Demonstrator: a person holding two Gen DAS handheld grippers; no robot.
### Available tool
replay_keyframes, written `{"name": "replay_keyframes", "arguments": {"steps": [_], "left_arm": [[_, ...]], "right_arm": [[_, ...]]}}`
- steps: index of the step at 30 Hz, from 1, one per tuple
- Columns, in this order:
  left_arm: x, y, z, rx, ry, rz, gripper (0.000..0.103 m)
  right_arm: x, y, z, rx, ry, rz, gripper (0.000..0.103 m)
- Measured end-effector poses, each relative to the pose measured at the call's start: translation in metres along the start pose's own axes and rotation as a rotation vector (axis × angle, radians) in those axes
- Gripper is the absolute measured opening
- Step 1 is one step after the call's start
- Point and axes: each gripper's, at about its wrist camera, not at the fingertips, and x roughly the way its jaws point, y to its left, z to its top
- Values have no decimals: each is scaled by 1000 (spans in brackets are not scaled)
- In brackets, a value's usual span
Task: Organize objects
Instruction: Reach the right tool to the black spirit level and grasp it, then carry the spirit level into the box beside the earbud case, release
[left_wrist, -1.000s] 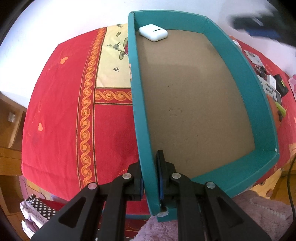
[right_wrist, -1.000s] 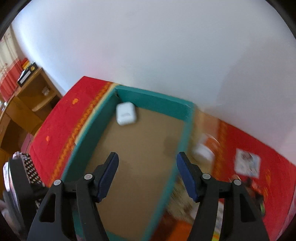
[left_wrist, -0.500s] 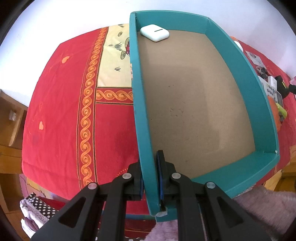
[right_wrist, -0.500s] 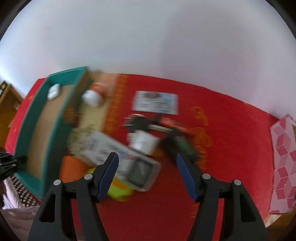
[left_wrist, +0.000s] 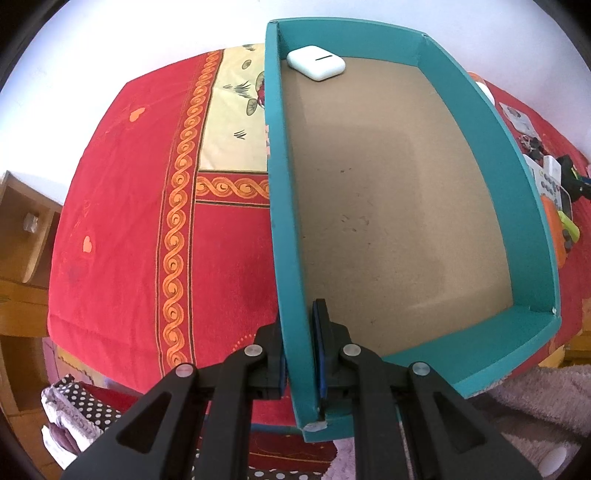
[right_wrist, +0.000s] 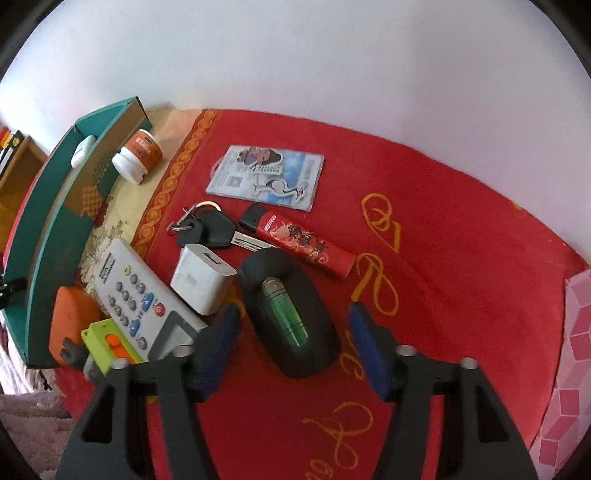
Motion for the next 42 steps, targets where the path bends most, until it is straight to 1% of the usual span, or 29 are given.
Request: {"name": "replay_keyframes", "arguments": {"steps": [1, 5, 11, 14, 23, 28, 33, 38, 42], "left_arm": [[0, 0, 0, -9, 1, 1, 10], [2, 1, 3, -30, 7, 5, 10], [5, 8, 7, -49, 20, 2, 10], [6, 11, 8, -71, 17, 4, 10], [8, 15, 6, -78, 11, 12, 11], [6, 13, 3, -74, 5, 12, 10], [4, 11, -1, -73, -1, 13, 10], [3, 10, -1, -72, 2, 15, 10], [3, 10, 0, -75, 2, 13, 10]], "right_arm": [[2, 0, -1, 1, 4, 10, 45], [2, 0, -7, 34, 23, 19, 42], [4, 0, -14, 106, 33, 15, 43], [4, -1, -12, 130, 25, 8, 43], [5, 0, -9, 189, 11, -19, 41], [-2, 0, -12, 225, -15, -27, 41], [-23, 2, -13, 263, -64, -22, 41], [-46, 24, 2, 217, -114, 17, 41], [-62, 58, 21, 140, -143, 67, 41]]}}
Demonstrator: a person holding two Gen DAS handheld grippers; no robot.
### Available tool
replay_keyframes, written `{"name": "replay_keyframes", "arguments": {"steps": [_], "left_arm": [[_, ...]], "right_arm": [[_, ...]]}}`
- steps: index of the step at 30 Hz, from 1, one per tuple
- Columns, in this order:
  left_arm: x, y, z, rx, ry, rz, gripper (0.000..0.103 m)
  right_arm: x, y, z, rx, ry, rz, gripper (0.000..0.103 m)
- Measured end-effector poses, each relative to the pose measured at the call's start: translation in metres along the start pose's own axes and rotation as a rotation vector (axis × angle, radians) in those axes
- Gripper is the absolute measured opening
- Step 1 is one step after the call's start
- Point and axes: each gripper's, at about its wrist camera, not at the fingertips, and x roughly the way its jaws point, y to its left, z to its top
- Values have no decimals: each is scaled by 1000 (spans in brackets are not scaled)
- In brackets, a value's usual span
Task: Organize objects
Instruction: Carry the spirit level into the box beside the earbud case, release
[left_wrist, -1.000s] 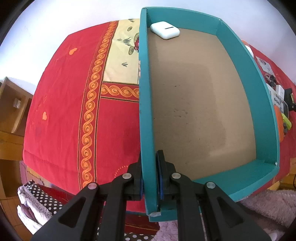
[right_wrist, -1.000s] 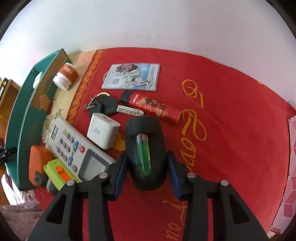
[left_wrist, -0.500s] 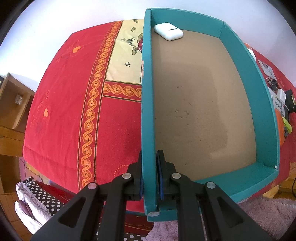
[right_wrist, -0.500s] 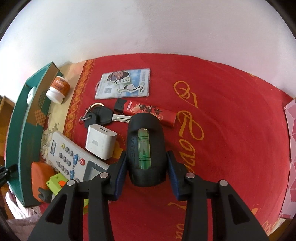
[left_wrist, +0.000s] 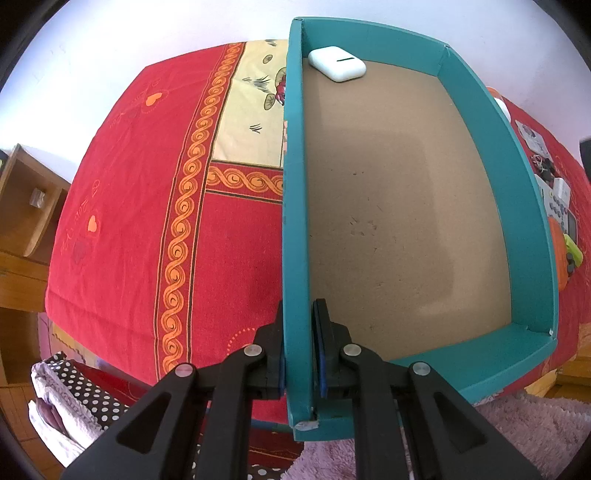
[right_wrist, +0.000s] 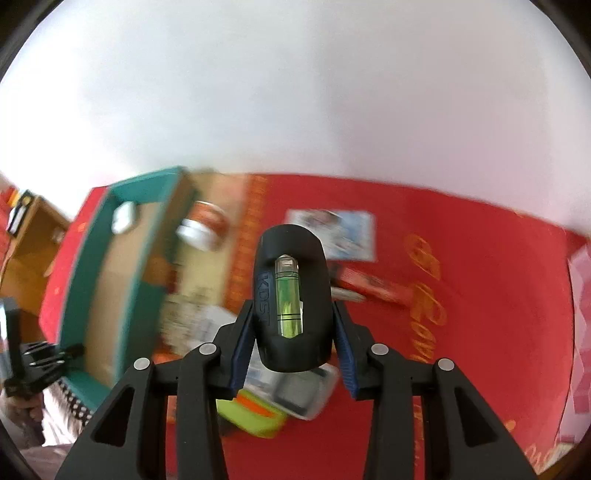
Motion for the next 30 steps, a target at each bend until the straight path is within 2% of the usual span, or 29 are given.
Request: {"name": "replay_keyframes", "arguments": {"steps": [8, 11, 16, 18, 22, 30], "left_arm": [[0, 5, 1, -14, 1, -6, 10], [0, 7, 0, -14, 0, -8, 10], [0, 11, -1, -18, -3, -10, 10], [0, 12, -2, -18, -5, -11, 10], [0, 14, -5, -17, -10, -14, 10], [-1, 16, -7, -10, -7, -14, 10]], "right_arm": [[4, 91, 44, -174, 9, 111, 41], [18, 126, 55, -240, 25, 137, 41], [63, 177, 72, -305, 80, 162, 41], [83, 192, 77, -342, 93, 151, 41], [122, 214, 83, -428, 132, 74, 41], [168, 219, 96, -428, 189, 24, 41]]}}
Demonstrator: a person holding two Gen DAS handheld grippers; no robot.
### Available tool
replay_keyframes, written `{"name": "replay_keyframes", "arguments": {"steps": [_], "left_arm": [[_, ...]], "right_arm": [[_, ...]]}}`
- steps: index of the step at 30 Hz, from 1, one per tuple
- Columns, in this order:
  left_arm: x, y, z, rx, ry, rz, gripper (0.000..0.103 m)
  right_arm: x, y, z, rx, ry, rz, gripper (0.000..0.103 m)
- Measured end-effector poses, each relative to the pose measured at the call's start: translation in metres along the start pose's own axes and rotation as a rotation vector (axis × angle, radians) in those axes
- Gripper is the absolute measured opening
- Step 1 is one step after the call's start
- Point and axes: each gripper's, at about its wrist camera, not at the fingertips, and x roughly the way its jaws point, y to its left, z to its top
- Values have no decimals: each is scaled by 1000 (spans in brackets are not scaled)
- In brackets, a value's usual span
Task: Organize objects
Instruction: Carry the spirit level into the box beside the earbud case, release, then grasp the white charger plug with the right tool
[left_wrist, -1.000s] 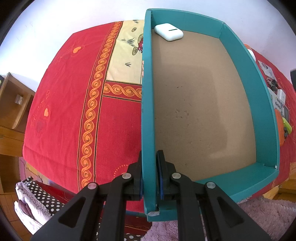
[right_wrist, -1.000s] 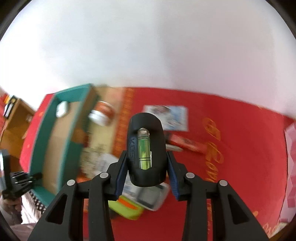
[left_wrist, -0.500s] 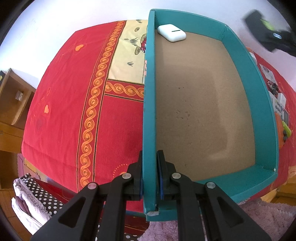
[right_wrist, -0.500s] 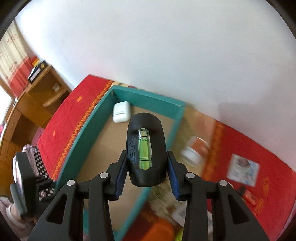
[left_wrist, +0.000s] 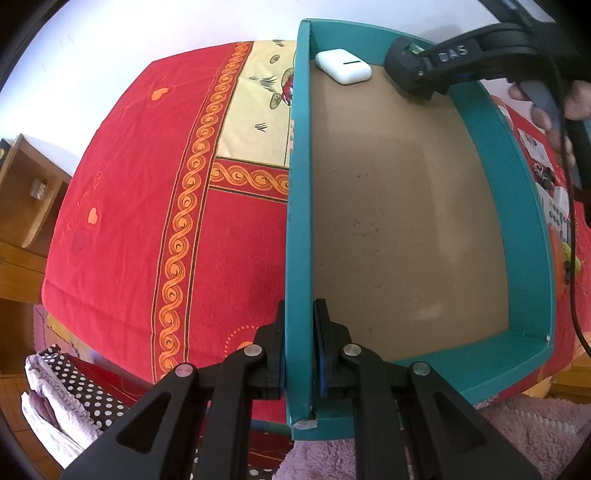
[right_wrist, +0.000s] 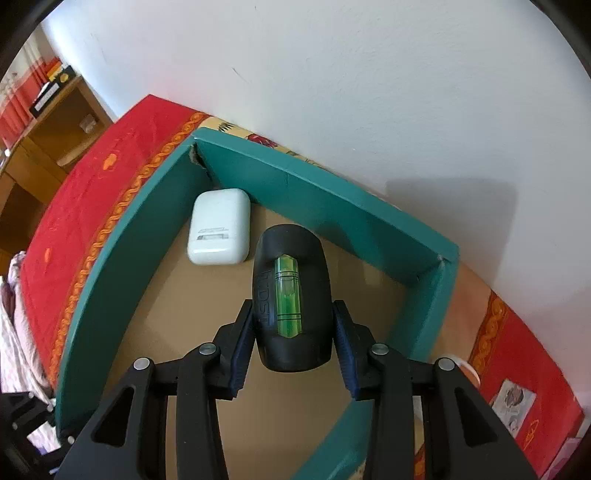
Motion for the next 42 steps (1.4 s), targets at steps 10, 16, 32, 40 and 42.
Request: {"name": "replay_keyframes", "arguments": {"steps": [10, 16, 32, 40, 42], "left_arm": [[1, 0, 2, 1, 2, -4, 10], [1, 0, 1, 0, 0, -4, 10], [1, 0, 2, -5, -1, -3, 10], [2, 3, 3, -11, 2, -11, 10], [2, 3, 3, -10, 3, -10, 10]], "right_arm": [[18, 8, 15, -46, 9, -47, 41], [20, 9, 16, -24, 0, -33, 42], [-80, -13, -39, 10, -153, 48, 59], [-123, -61, -111, 126, -176, -21, 59], [-122, -76, -133, 169, -159, -50, 59]]}}
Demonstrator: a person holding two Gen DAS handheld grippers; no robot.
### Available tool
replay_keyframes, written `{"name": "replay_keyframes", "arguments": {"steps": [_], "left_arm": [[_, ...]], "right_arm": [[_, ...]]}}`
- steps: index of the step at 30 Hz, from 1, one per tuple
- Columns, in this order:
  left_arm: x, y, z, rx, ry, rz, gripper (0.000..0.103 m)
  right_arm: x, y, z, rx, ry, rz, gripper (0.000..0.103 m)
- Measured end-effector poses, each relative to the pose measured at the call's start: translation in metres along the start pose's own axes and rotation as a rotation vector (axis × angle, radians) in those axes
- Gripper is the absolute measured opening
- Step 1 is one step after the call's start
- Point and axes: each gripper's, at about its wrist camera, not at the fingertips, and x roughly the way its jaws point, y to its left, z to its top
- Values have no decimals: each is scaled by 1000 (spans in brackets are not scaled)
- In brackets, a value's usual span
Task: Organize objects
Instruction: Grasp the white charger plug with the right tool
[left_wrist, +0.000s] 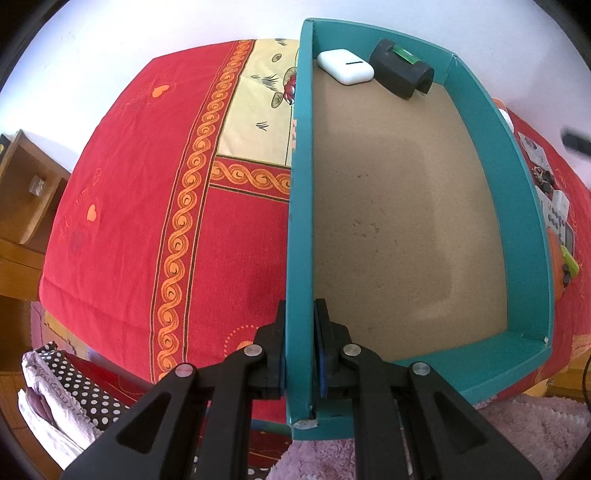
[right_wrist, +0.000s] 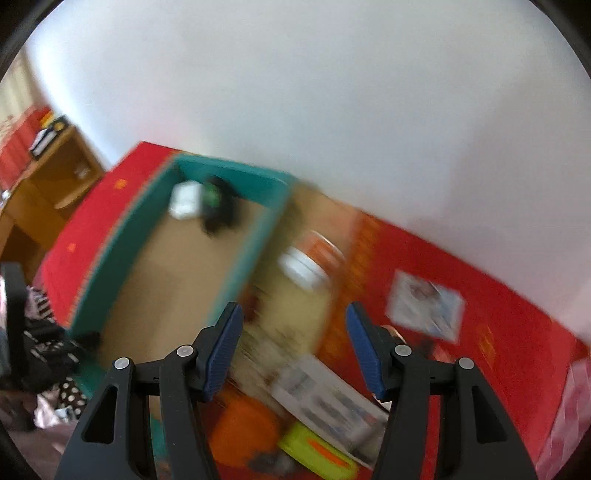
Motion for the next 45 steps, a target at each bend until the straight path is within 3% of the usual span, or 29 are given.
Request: {"name": "replay_keyframes", "arguments": {"steps": [8, 12, 19, 25, 32, 37, 45], "left_arm": [[0, 2, -1, -6, 1, -2, 10], [1, 2, -1, -1, 2, 3, 10], [2, 0, -3, -4, -1, 5, 10], [2, -2, -3, 0, -3, 8, 10], [2, -5, -5, 2, -3, 9, 10], [2, -6, -5, 4, -6, 8, 10], [0, -8, -6, 9, -8, 9, 10]], "right_arm": [[9, -83, -68, 350, 83, -35, 59], [18, -104, -83, 460, 111, -18, 59], [29, -105, -82, 488, 106, 9, 58], [39, -99, -78, 481, 100, -25, 39], [40, -102, -81, 474, 90, -36, 38], [36, -108, -82, 454, 91, -109, 38], [40, -115, -85, 468, 95, -118, 38]]}}
